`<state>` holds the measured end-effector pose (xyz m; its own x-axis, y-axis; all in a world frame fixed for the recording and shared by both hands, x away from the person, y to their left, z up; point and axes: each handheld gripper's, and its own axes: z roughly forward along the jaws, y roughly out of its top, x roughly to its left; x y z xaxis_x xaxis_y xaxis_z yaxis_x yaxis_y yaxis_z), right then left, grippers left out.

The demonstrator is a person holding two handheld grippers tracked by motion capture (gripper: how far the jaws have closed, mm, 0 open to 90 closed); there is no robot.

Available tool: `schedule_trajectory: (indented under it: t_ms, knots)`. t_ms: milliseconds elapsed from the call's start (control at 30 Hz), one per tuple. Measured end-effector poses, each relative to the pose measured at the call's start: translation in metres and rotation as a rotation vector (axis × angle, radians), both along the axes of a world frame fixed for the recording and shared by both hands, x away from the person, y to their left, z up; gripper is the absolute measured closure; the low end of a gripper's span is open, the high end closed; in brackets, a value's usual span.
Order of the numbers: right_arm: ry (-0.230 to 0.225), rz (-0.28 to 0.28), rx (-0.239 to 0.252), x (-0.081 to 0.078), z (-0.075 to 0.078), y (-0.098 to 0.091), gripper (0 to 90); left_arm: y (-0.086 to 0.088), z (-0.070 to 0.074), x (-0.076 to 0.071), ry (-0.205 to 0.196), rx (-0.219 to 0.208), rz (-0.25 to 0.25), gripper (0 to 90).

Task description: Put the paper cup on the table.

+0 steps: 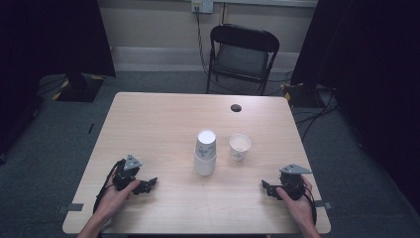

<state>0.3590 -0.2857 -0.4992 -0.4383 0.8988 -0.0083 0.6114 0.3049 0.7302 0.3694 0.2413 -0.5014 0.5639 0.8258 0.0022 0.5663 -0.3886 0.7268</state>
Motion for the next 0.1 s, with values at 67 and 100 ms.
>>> schedule_trajectory:
  t_ms: [67,100]
  knots:
    - [0.000,0.000,0.000,0.0000,0.0000,0.0000,11.4,-0.0001,0.0000,0.0000,0.001,0.000,0.001,5.4]
    - [0.000,0.000,0.000,0.0000,0.0000,0.0000,11.4,-0.0001,0.0000,0.0000,0.001,0.000,0.001,5.3]
